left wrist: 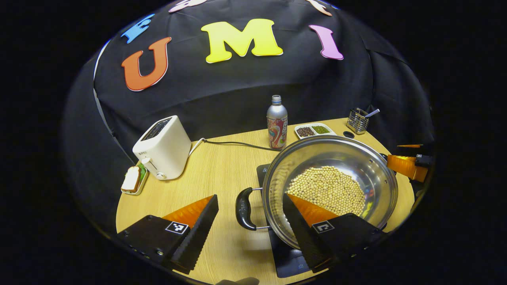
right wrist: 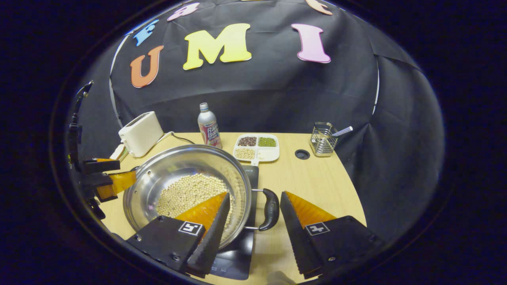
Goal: First push the handle of the pot to place it horizontally, then grasp the pot with both hands and set it on the induction cooktop.
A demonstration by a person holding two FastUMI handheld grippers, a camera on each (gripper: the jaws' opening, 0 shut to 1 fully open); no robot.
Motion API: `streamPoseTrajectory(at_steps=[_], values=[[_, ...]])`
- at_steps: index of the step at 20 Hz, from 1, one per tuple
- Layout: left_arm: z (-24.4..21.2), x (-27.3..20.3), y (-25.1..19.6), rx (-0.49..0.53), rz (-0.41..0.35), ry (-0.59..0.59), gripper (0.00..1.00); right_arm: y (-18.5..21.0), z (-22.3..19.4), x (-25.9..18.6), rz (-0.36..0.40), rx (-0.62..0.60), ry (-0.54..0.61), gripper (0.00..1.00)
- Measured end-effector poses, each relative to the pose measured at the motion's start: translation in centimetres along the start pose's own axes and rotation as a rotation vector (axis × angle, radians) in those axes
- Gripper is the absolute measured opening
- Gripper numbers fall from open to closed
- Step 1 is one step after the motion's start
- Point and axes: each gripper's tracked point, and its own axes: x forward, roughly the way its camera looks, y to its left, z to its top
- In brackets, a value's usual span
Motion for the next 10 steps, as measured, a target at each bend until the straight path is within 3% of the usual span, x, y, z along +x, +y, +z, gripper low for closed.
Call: streamPoseTrajectory(at_steps=[6, 10], values=[[2.2, -3.6, 0.6, 0.003, -0.006, -0.095, 0.97, 1.9, 2.4, -3.3, -0.011, -0.066, -0.081, 0.8], [4.8, -7.3, 2.2, -0.025, -0.012, -0.175, 0.97, 4.6, 6.3, -7.6, -0.007, -0.109, -0.199, 0.8]])
